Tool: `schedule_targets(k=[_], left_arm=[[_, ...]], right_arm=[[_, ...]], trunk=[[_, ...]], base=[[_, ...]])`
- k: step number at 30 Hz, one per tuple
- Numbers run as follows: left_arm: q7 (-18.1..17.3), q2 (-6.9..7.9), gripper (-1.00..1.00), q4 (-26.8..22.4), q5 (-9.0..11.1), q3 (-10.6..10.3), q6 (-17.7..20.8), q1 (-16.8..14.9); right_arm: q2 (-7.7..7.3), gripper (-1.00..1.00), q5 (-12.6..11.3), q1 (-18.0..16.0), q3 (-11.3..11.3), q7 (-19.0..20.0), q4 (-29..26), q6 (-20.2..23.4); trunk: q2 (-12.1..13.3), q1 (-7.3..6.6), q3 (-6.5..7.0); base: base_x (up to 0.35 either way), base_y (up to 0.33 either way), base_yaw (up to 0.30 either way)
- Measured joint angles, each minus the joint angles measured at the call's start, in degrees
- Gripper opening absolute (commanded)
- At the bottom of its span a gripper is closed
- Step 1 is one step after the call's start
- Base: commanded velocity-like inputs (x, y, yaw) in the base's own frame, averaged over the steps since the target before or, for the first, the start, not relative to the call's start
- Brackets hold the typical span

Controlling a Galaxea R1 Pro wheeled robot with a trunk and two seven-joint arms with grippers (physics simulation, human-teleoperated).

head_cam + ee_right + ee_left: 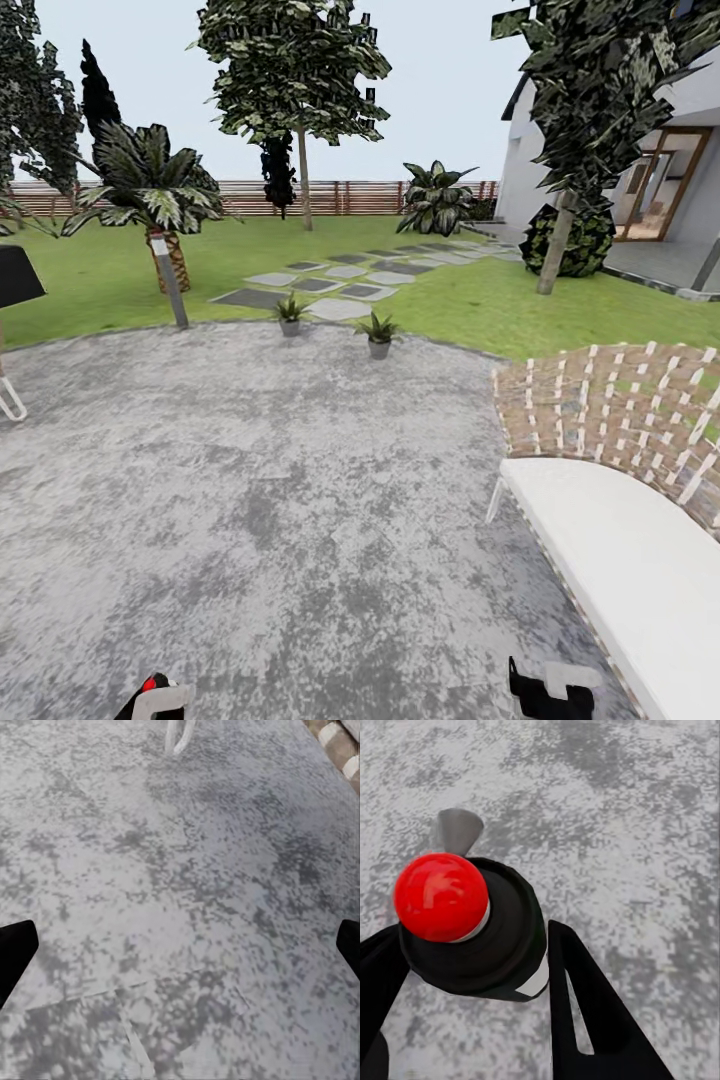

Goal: Pick up the pesticide atomizer in the garden and spray insectifuge to fully cover both potted plants in the garden.

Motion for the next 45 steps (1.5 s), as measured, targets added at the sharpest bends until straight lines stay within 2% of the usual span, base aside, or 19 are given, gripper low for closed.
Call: schedule_targets(k=[45], left_arm=[[0.0,0.02,-1.0,0.0,0.0,0.0,0.0,0.0]], right_arm=[[-0.18,1.0,0.1,0.0,0.1,0.1,-0.1,0.0]], trunk=[[0.0,0.0,0.0]], base=[[0.339,0.0,0.019]])
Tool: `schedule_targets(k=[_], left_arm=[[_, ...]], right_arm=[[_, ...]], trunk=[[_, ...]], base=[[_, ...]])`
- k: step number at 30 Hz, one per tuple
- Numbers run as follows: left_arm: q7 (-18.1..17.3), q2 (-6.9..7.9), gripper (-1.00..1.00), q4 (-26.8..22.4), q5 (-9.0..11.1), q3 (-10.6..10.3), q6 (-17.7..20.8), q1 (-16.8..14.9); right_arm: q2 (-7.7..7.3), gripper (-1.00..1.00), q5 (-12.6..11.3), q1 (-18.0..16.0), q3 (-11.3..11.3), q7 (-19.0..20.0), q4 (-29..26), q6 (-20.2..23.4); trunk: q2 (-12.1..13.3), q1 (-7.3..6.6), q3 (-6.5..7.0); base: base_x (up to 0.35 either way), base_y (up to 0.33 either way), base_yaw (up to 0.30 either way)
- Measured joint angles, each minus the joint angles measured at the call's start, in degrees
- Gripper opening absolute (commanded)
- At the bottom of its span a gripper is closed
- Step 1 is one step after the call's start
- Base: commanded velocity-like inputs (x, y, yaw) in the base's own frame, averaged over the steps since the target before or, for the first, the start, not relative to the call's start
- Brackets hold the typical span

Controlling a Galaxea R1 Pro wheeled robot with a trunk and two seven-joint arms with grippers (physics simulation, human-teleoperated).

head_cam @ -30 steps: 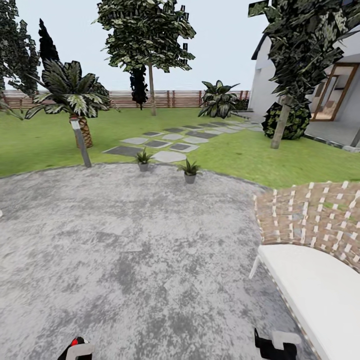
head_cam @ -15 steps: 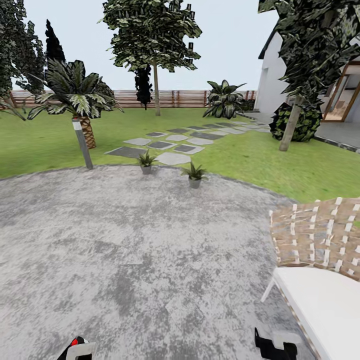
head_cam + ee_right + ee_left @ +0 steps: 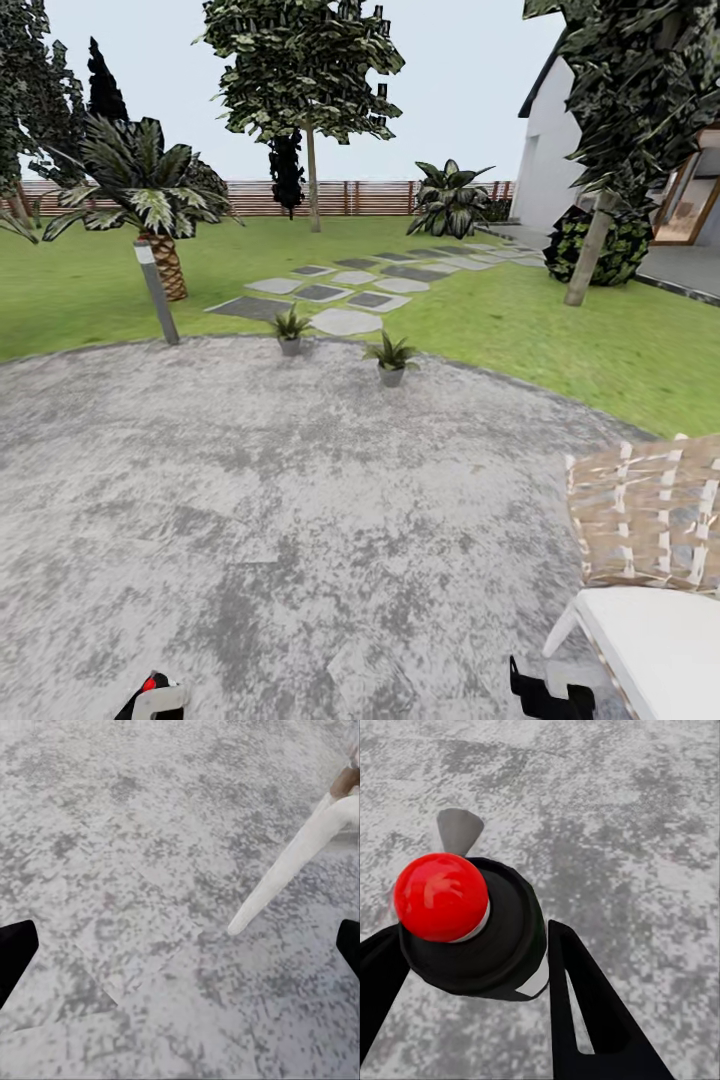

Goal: Pick up the pesticide atomizer in the garden and spray insectifuge to fully cover both potted plants in the garden.

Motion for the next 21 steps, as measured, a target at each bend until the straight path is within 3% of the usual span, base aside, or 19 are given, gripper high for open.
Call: schedule_targets(k=[7,21], left_arm=[[0.0,-0.01,-1.0,0.0,0.0,0.0,0.0,0.0],[0.0,-0.02,-1.0,0.0,0.0,0.0,0.0,0.0]], right_arm=[[0.09,1.0,0.0,0.0,0.0,0.0,0.0,-0.1],[0.09,1.0,0.0,0.0,0.0,0.0,0.0,0.0]], trunk=[[0.0,0.0,0.0],[0.0,0.0,0.0]], base=[[0.339,0.0,0.124],[0.339,0.022,0.006]])
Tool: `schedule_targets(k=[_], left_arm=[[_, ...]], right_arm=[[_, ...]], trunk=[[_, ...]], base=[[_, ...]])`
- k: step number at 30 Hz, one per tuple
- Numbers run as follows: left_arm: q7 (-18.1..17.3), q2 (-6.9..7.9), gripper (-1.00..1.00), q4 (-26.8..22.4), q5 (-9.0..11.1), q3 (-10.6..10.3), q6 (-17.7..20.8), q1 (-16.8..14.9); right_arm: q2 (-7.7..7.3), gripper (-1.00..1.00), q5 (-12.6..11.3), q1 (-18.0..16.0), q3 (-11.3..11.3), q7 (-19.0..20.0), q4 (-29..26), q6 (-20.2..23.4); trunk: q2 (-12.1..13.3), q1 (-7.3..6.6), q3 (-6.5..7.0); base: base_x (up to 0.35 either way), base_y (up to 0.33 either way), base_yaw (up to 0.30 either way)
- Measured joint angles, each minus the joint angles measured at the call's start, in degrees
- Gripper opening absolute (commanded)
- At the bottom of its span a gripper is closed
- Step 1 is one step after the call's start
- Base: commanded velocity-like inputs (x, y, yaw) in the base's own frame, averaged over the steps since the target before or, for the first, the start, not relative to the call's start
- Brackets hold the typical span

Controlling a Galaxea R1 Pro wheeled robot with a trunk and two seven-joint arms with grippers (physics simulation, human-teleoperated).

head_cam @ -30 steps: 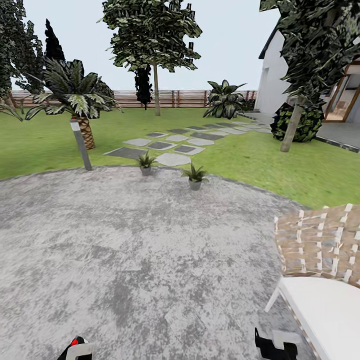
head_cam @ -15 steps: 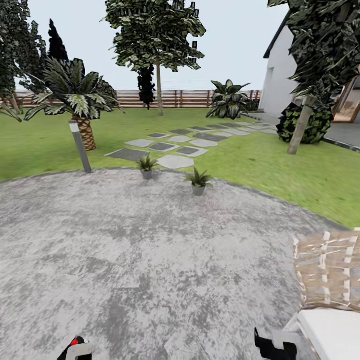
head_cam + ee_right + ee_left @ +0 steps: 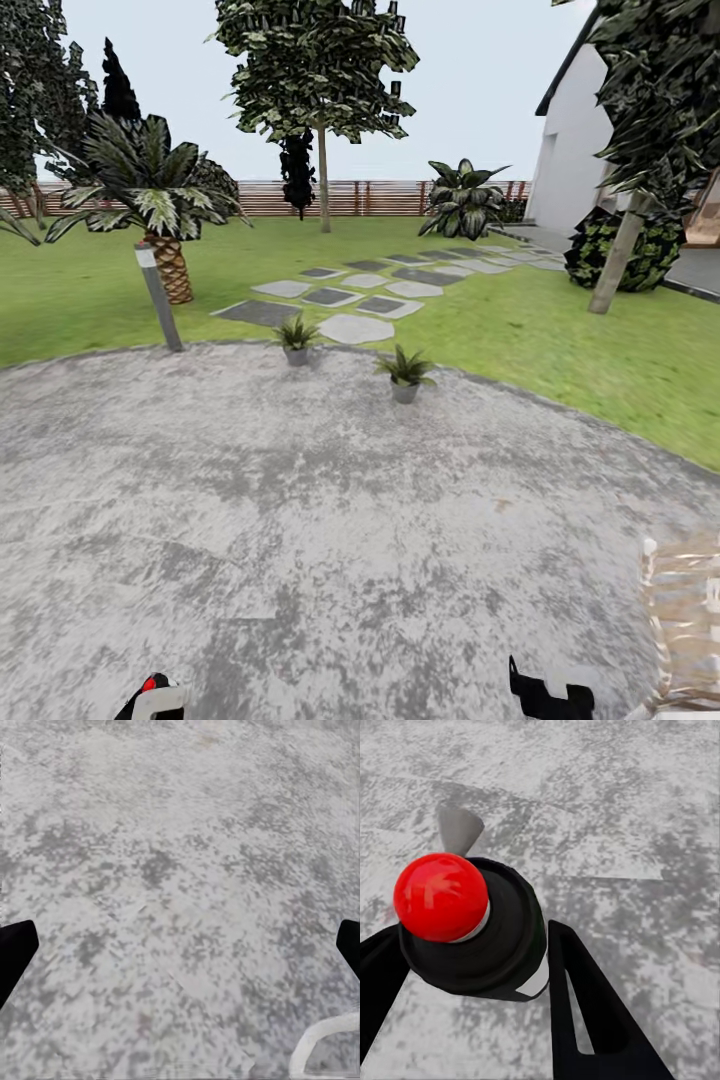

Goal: Pick up the pesticide atomizer in the garden and spray insectifuge to fully cover both potted plants in the garden.

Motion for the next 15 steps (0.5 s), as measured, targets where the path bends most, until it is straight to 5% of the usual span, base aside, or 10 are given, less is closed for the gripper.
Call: schedule_targets(k=[15], left_arm=[[0.0,0.0,-1.0,0.1,0.0,0.0,0.1,0.0]], right_arm=[[0.0,1.0,0.0,0.0,0.0,0.0,0.0,0.0]], trunk=[[0.0,0.0,0.0]], base=[[0.339,0.018,0.0]])
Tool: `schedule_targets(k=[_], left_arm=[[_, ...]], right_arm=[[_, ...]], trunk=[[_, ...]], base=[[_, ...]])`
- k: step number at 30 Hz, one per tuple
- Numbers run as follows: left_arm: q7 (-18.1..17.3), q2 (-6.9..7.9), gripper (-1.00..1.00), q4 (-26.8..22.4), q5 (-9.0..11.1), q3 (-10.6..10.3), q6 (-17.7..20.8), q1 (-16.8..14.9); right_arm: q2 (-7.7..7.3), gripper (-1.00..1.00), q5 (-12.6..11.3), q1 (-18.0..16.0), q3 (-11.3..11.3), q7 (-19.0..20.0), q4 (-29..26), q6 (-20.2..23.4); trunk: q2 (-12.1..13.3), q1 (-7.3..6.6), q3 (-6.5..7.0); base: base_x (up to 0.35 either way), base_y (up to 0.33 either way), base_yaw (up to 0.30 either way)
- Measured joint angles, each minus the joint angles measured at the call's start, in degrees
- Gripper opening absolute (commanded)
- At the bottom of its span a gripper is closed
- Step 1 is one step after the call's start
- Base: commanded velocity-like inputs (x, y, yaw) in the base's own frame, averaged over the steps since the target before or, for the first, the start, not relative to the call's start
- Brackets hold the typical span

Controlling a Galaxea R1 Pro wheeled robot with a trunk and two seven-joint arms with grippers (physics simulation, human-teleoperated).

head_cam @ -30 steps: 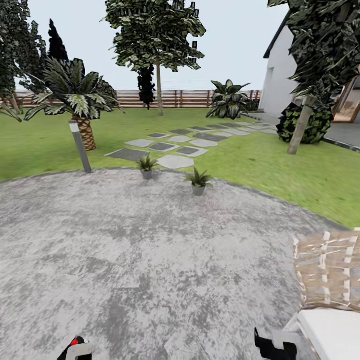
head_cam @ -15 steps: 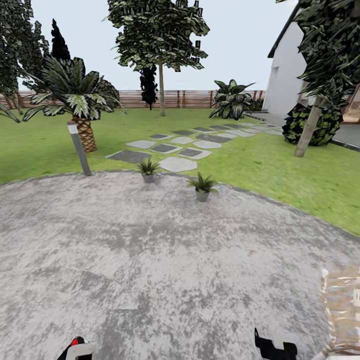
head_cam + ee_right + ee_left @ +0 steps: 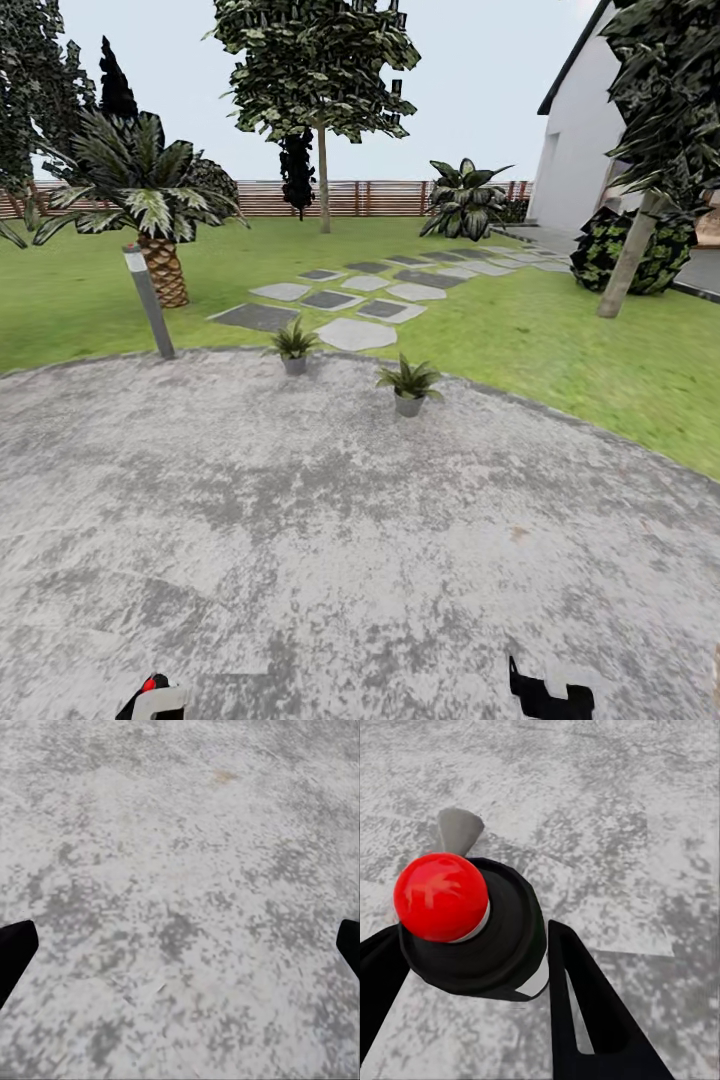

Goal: Pick up the pesticide atomizer in the garden and spray insectifuge to fully cover both potted plants in the garden.

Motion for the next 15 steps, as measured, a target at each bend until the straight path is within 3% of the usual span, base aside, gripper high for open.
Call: schedule_targets(k=[15], left_arm=[[0.0,0.0,-1.0,0.0,0.0,0.0,0.0,0.0]], right_arm=[[0.0,1.0,0.0,0.0,0.0,0.0,0.0,0.0]], trunk=[[0.0,0.0,0.0]], base=[[0.339,0.022,0.0]])
